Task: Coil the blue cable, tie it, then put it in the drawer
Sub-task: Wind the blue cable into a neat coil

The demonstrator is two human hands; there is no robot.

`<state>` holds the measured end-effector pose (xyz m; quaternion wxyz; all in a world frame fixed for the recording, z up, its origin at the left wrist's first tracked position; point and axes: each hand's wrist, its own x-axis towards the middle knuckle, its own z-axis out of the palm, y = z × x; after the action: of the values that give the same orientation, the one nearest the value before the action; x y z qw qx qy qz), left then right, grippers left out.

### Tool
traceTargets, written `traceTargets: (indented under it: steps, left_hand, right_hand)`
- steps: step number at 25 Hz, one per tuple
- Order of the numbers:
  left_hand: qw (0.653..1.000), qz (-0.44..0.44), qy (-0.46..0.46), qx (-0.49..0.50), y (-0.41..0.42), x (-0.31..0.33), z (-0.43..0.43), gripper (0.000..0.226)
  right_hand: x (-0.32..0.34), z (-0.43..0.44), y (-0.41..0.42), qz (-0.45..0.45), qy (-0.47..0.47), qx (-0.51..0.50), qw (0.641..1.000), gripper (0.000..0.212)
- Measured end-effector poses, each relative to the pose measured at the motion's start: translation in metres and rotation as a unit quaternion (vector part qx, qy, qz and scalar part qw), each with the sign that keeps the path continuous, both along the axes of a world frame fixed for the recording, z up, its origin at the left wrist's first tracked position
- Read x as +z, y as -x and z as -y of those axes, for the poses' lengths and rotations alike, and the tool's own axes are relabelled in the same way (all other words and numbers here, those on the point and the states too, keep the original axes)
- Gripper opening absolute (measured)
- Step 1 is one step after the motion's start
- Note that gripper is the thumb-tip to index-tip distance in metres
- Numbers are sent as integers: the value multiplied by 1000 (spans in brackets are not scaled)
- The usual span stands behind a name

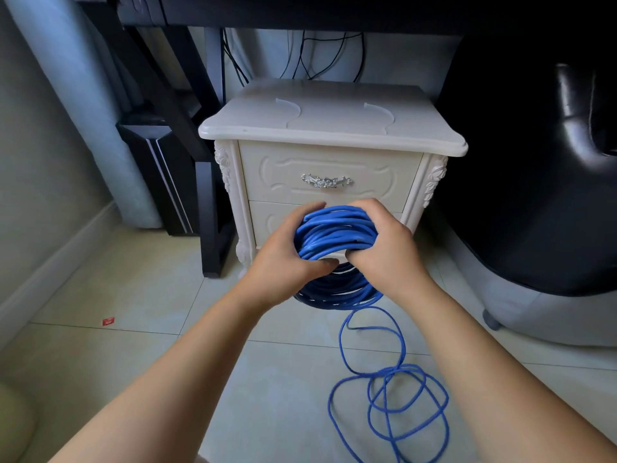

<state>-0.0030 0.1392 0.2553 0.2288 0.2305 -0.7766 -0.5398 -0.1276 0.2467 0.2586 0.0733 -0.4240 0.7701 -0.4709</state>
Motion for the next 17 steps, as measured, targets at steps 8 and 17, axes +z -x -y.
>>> traceTargets:
  steps: [8,17]
  left_hand:
    - [984,-85,-143,67,7,3,-4,41]
    - [937,-155,-289,121,8,5,-4,25]
  right_hand:
    - [0,-4,4,150,63,-8,987,51]
    - [-3,-4,3,242,86,-36,966,43]
